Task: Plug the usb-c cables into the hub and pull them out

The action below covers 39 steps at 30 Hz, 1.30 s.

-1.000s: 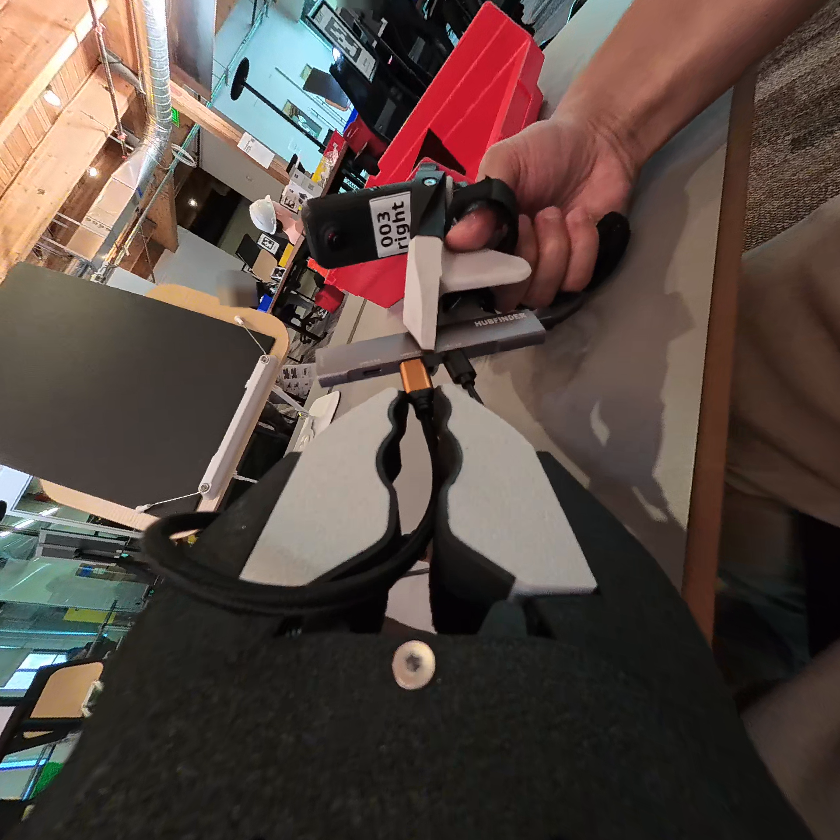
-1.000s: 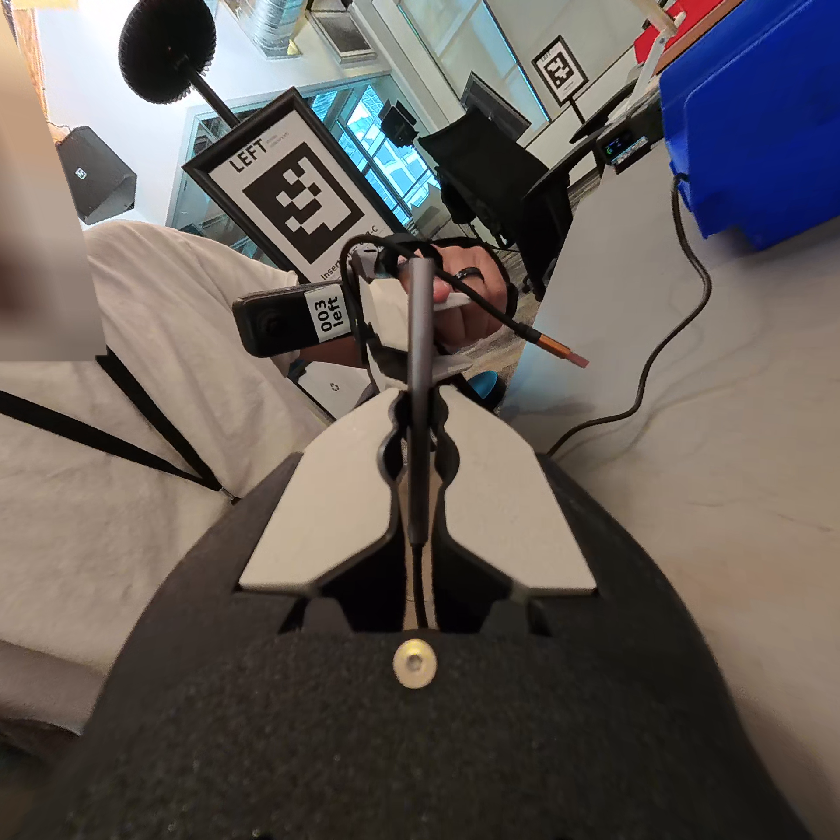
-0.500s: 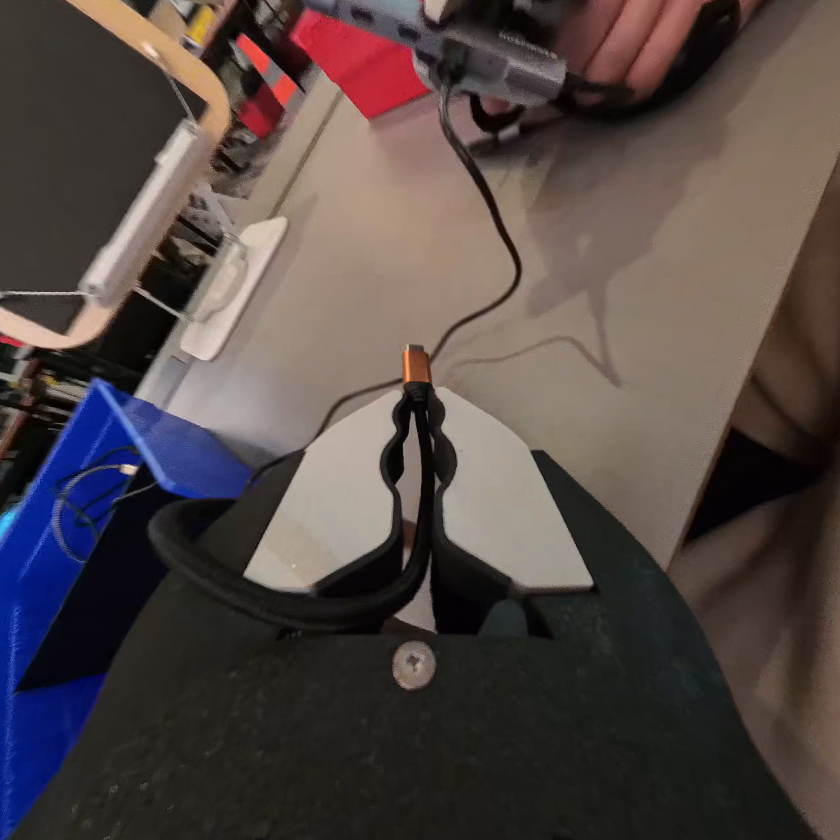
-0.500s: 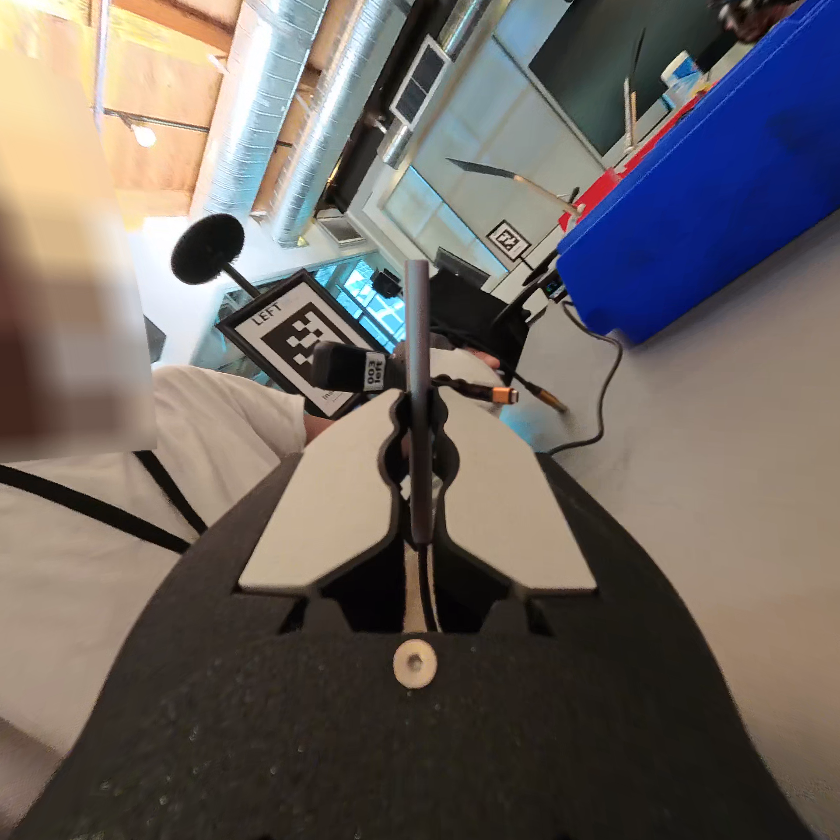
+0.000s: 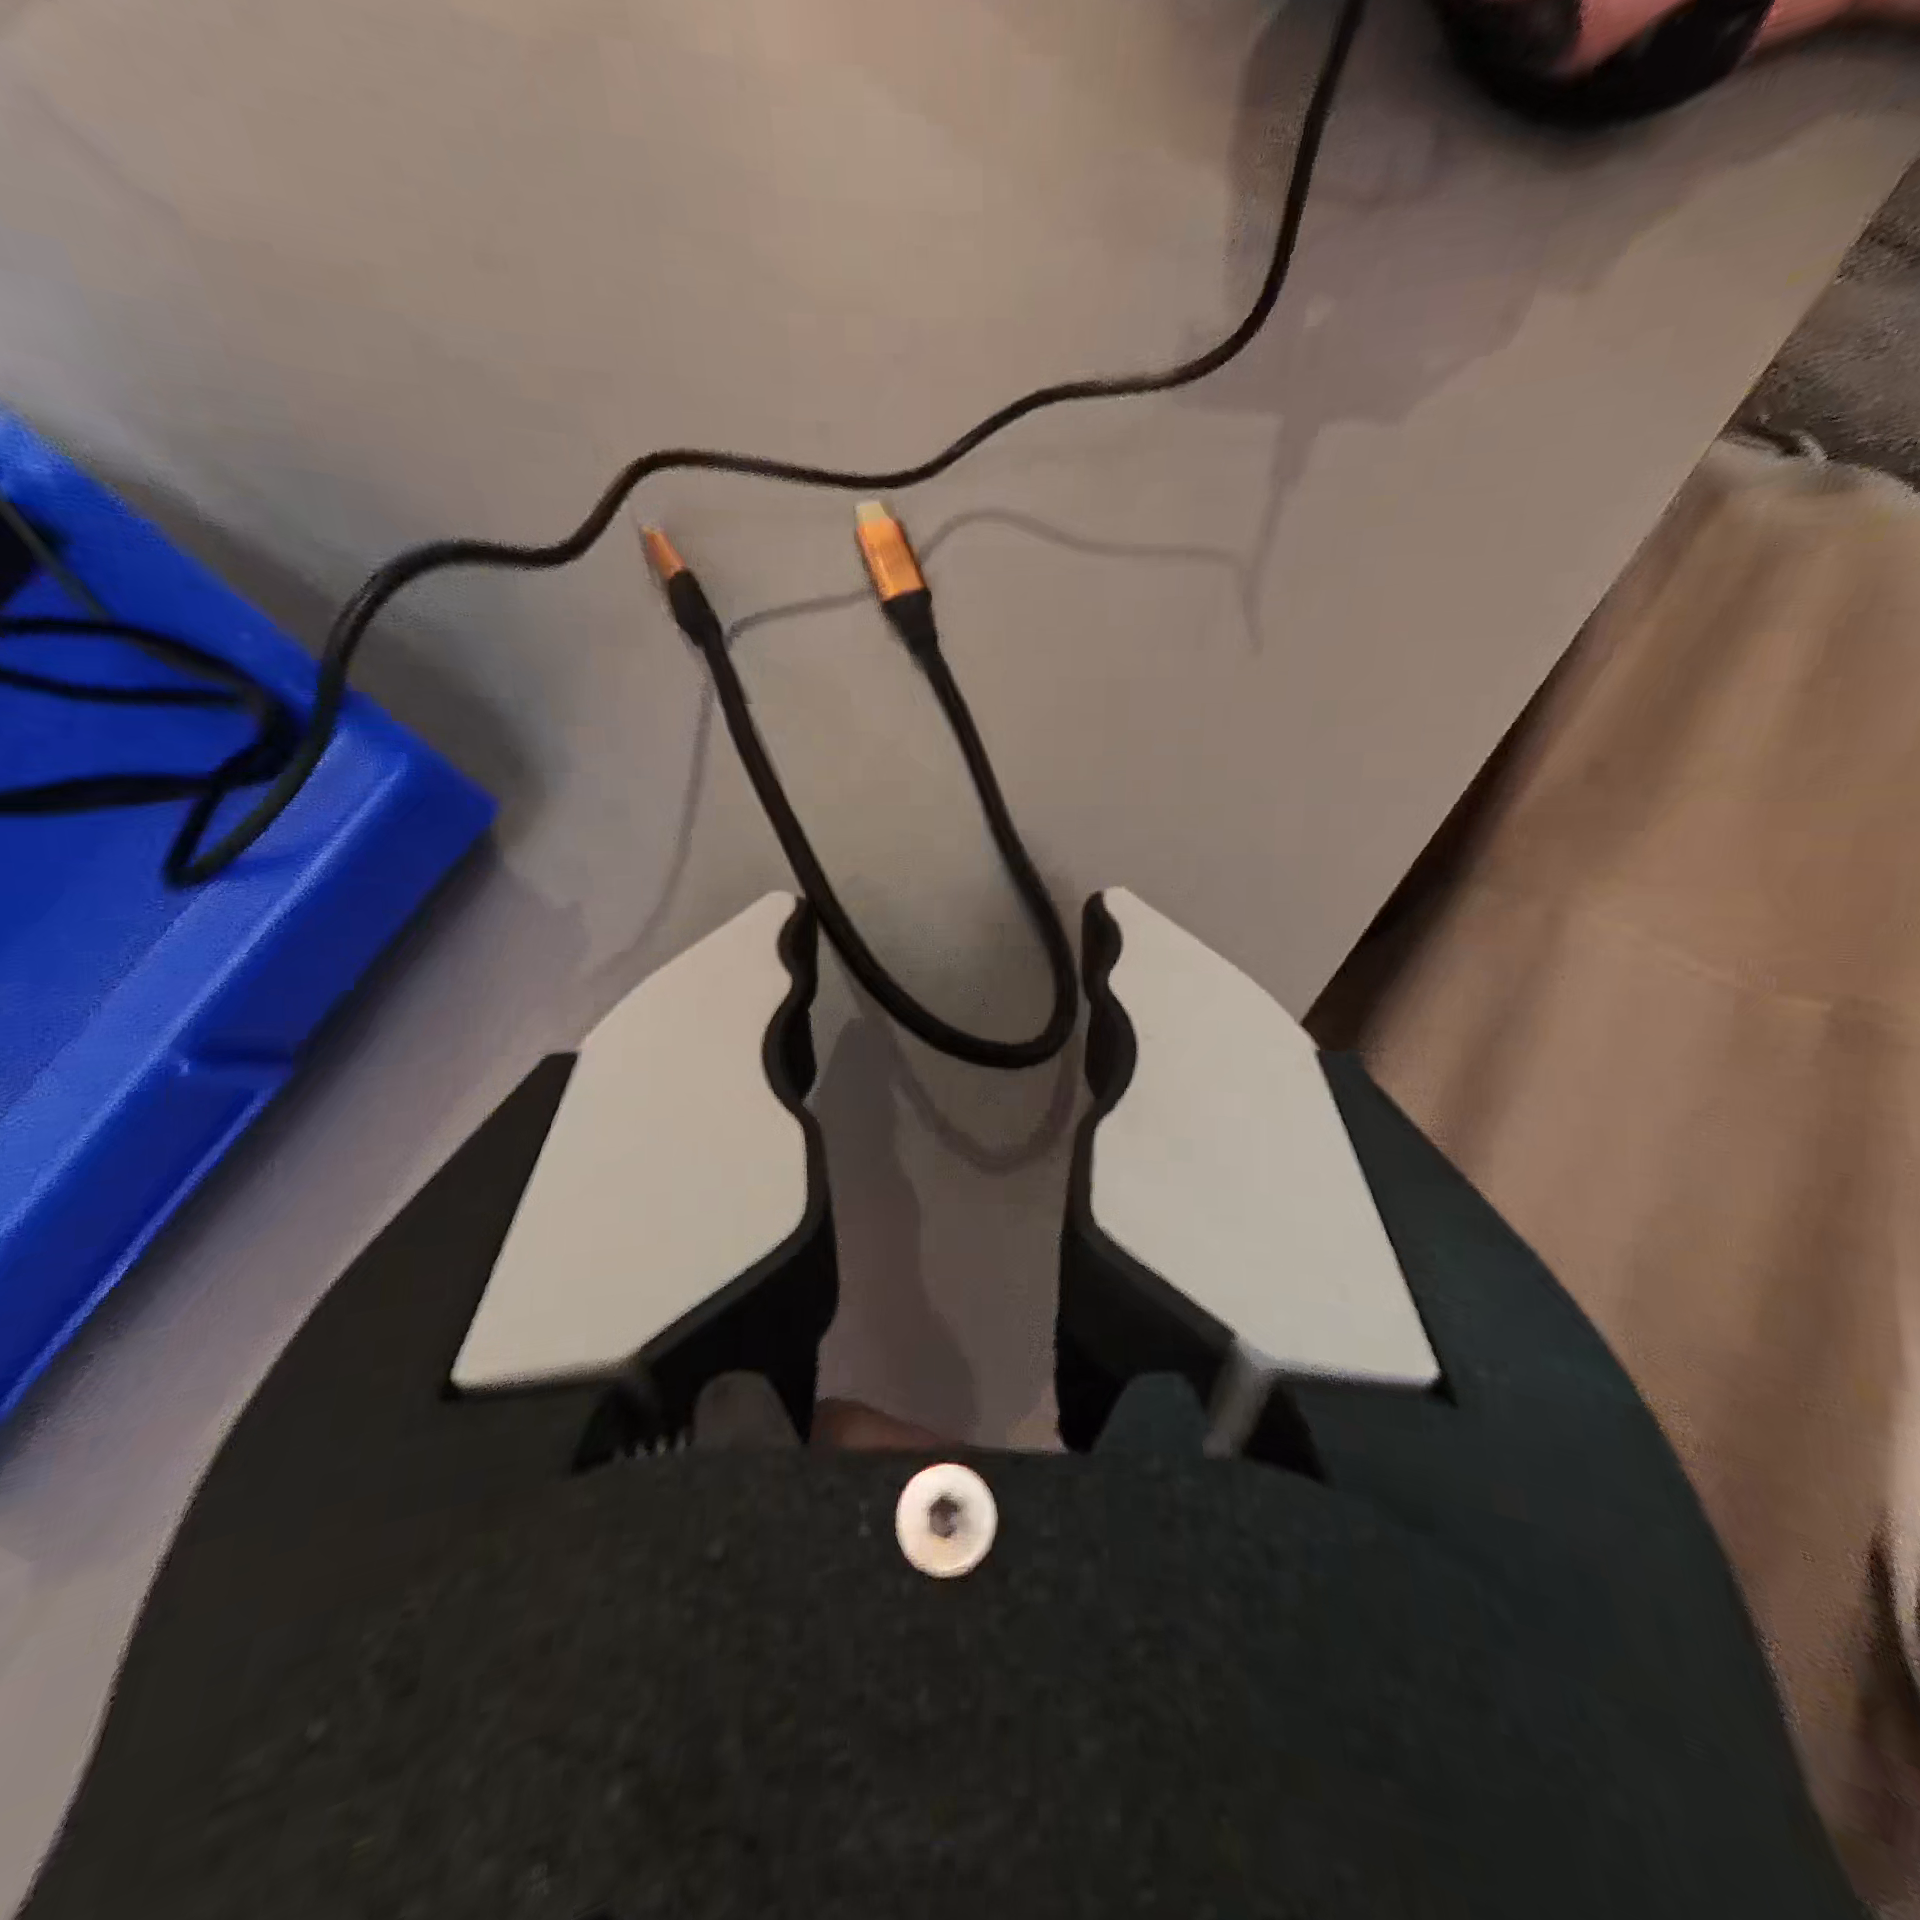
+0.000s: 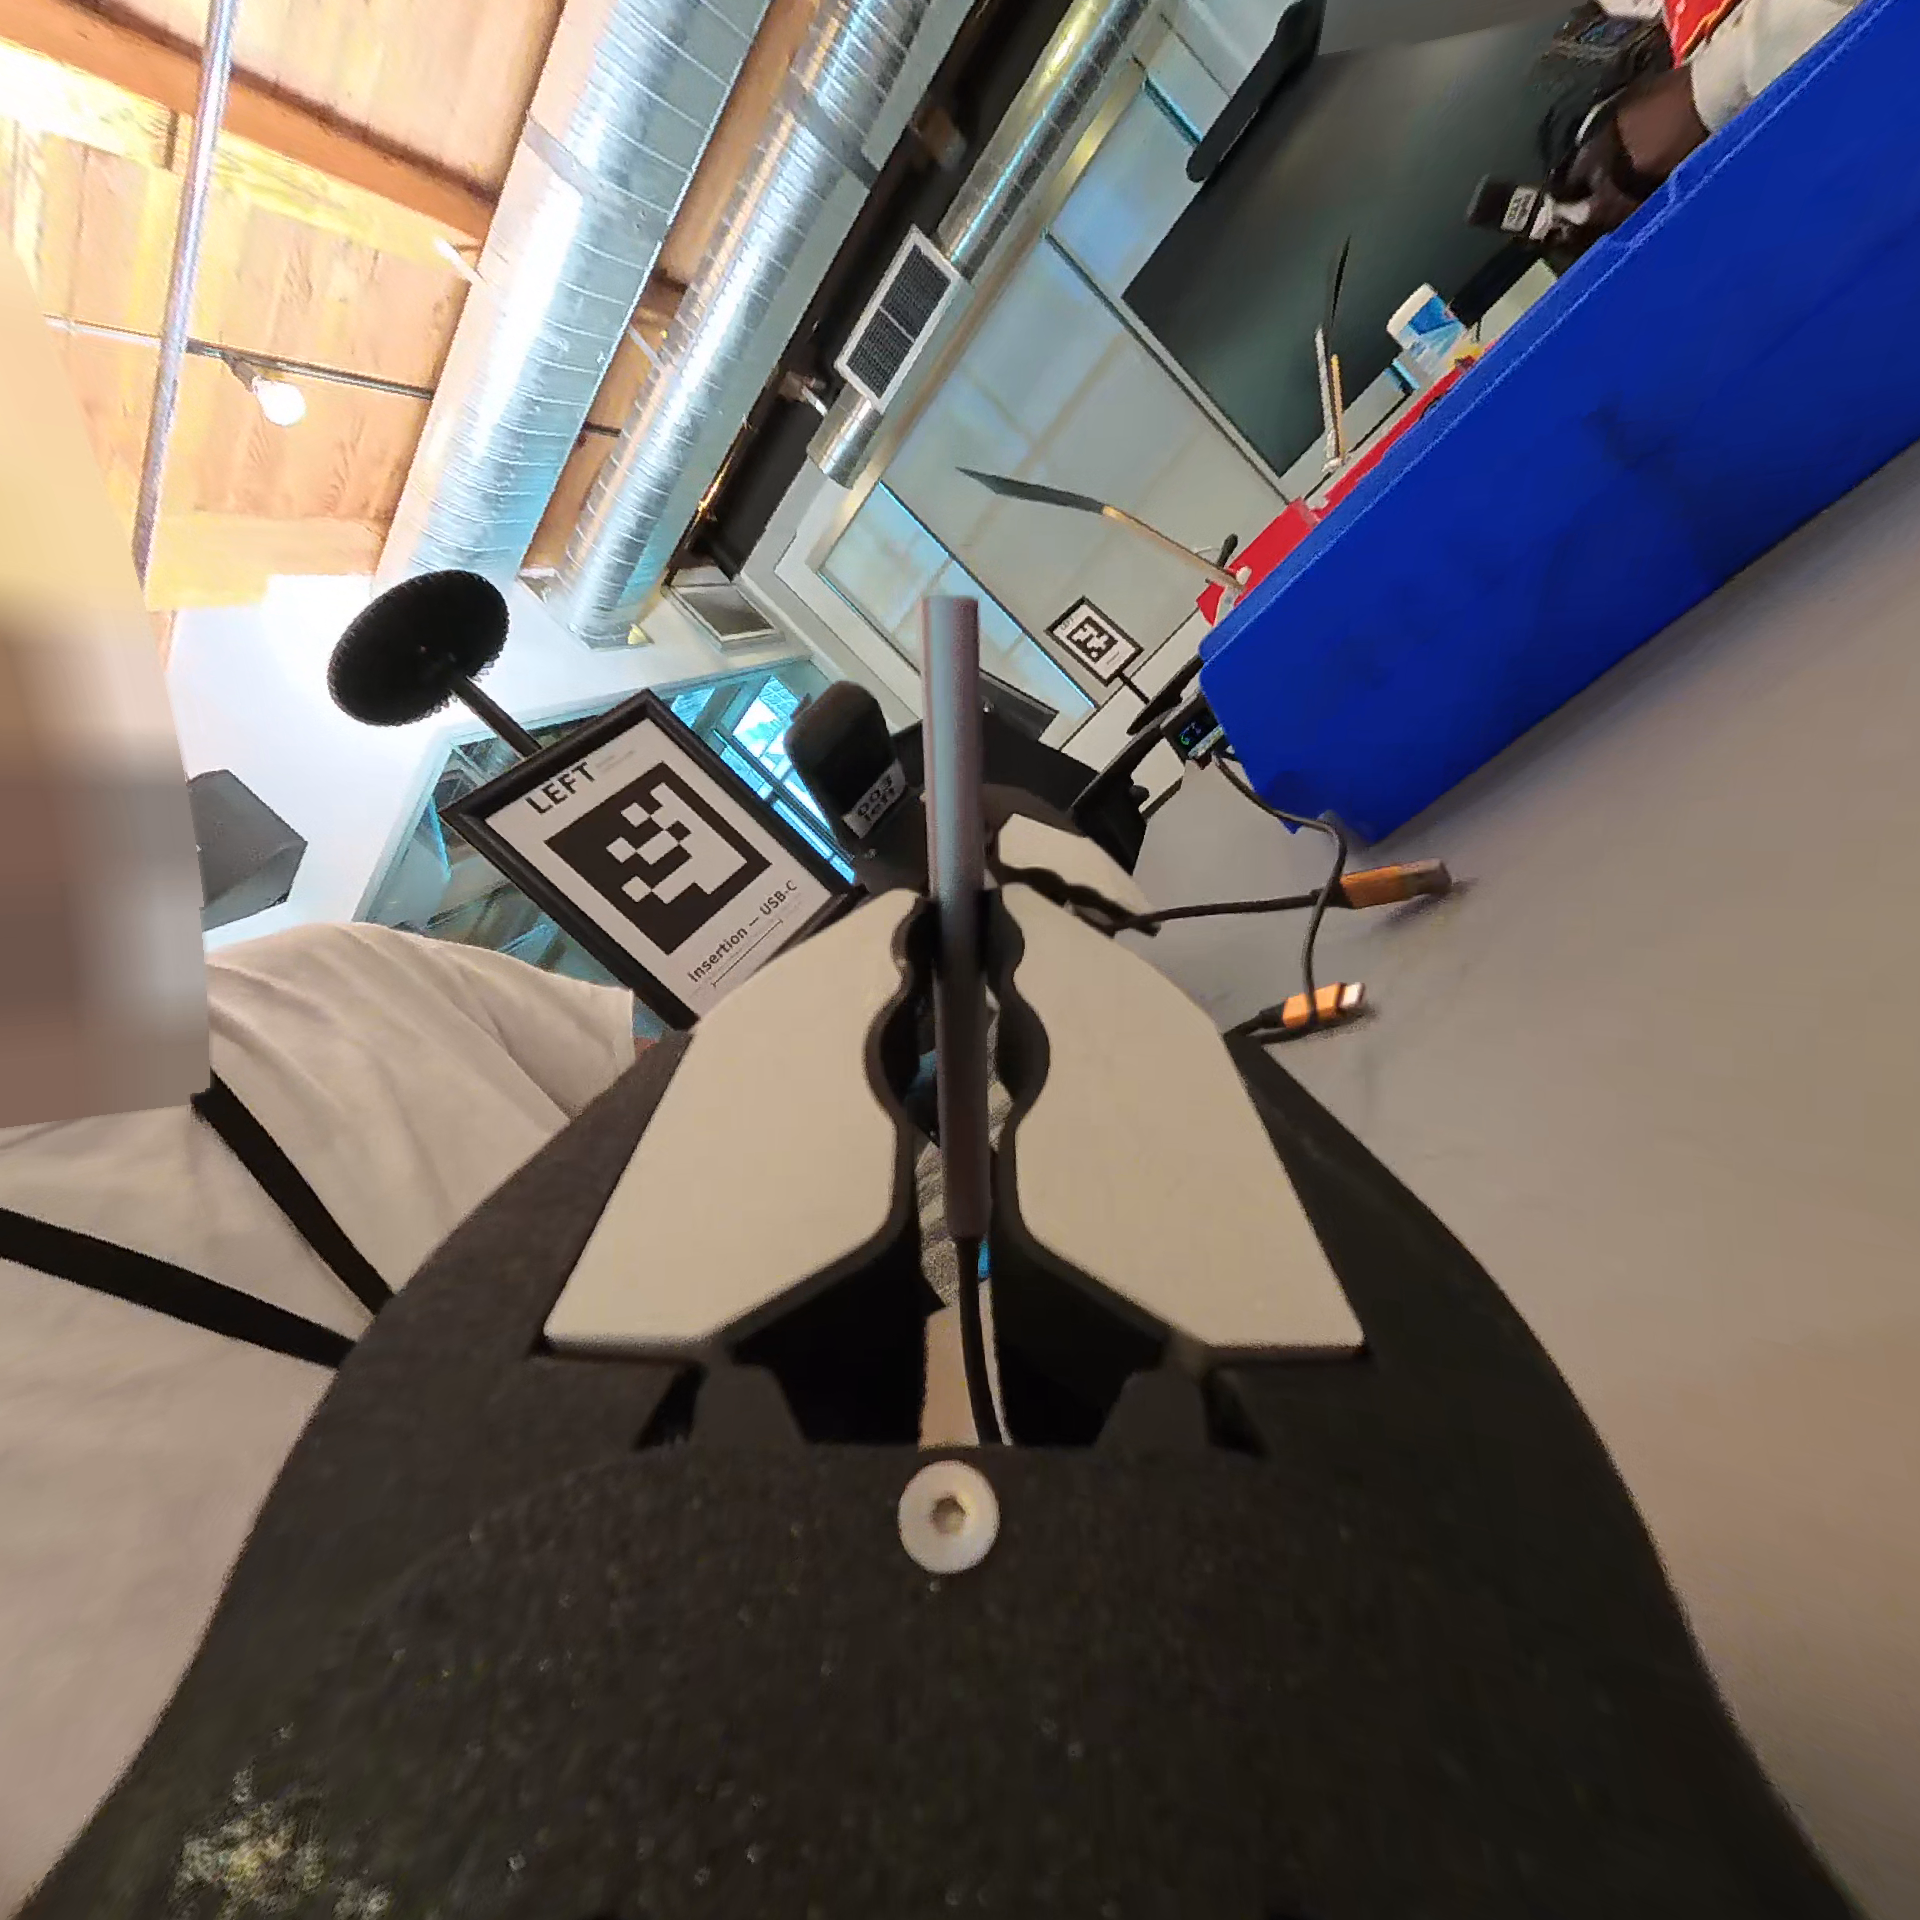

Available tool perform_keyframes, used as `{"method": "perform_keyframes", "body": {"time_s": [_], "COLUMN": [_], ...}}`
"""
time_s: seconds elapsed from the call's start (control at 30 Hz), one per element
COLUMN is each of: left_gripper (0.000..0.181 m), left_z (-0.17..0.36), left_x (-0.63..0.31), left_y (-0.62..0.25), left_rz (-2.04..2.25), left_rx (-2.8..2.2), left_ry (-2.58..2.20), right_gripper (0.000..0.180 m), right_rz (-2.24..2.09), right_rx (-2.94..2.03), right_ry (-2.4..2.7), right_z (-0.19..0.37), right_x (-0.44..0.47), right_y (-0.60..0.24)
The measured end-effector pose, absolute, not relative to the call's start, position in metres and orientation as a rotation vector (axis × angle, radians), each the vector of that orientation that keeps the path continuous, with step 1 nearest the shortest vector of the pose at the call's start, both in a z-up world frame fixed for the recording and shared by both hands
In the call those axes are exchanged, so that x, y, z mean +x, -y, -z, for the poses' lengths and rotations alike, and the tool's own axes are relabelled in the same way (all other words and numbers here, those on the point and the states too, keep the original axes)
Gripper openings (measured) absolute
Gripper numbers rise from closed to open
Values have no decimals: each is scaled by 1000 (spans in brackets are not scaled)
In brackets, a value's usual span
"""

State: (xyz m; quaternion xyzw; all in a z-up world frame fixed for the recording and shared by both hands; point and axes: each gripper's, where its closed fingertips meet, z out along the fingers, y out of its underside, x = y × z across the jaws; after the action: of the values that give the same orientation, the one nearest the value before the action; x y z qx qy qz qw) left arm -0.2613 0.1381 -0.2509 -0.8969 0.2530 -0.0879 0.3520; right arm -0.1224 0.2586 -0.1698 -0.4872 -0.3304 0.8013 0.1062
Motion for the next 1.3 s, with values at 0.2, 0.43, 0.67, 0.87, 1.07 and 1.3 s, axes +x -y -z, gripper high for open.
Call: {"method": "perform_keyframes", "body": {"time_s": [0.2, 0.43, 0.67, 0.87, 1.07, 1.3], "left_gripper": [49, 46, 43, 10, 10, 10], "left_z": [264, 185, 194, 194, 196, 194], "left_x": [-299, -254, -140, -125, -136, -140], "left_y": [-123, -159, -213, -236, -235, -228], "left_rz": [70, 95, -63, -232, -200, -204], "left_rx": [-2418, -2050, -1764, -1560, -1620, -1628], "left_ry": [-540, -586, -1097, -1130, -1088, -1090], "right_gripper": [8, 8, 8, 8, 20, 8], "right_rz": [-2318, -2283, -2341, -2364, -2399, -2235], "right_rx": [-1432, -1458, -1509, -1505, -1536, -1492], "right_ry": [938, 996, 1170, 1180, 1158, 1281], "right_z": [169, 173, 180, 179, 180, 184], "right_x": [-122, -127, -130, -129, -129, -131], "right_y": [-263, -257, -234, -232, -233, -227]}}
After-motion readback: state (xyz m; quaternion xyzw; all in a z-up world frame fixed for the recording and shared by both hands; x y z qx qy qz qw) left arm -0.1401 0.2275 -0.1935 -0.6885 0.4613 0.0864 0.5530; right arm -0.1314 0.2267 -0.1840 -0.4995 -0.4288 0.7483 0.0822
